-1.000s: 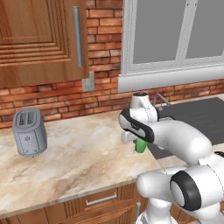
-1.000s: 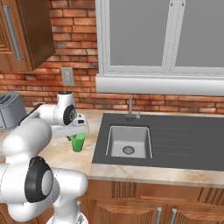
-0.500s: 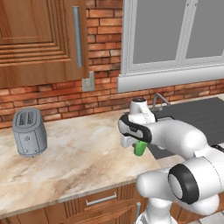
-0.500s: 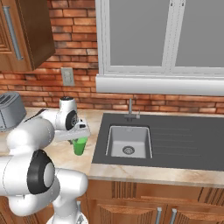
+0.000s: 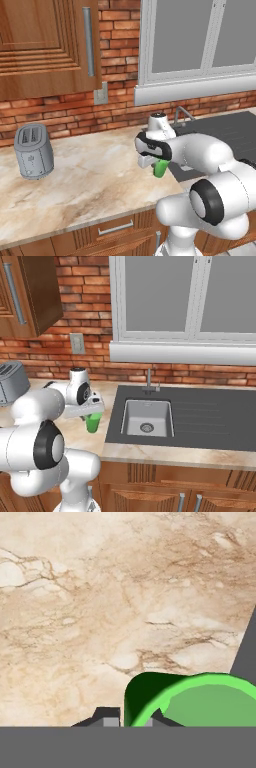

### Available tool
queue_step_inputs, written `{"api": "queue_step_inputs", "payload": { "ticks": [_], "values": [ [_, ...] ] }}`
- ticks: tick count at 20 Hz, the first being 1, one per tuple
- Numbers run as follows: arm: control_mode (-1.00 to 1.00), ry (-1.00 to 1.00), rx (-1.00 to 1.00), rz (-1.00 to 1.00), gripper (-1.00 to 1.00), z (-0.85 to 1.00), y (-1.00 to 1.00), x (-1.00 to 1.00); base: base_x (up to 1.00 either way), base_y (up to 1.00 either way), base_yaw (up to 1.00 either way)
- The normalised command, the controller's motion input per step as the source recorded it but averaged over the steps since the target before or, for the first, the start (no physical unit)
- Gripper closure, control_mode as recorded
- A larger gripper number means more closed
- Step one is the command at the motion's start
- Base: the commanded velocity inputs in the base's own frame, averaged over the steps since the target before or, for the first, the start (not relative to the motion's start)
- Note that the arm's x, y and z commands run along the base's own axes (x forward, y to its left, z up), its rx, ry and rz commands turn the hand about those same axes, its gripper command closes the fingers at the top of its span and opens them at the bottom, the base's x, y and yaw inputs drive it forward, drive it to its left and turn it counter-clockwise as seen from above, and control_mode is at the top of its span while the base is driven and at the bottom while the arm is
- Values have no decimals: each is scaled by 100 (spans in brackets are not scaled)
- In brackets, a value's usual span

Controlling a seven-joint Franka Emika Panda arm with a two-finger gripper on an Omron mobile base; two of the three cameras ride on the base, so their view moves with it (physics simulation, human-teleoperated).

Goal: Pick the cup and bowl from the counter and place them on the counter next to the sink.

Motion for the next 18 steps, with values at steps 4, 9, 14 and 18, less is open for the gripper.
{"api": "queue_step_inputs", "payload": {
  "ticks": [4, 9, 14, 18],
  "values": [
    [-100, 0, -1, 0, 100, -20, -3, 12, 0, 0, 0],
    [-100, 0, 0, 0, 100, -23, -3, 12, 0, 0, 0],
    [-100, 0, 0, 0, 100, -19, 0, 8, 0, 0, 0],
    [-100, 0, 0, 0, 100, -2, 0, 0, 0, 0, 0]
  ]
}}
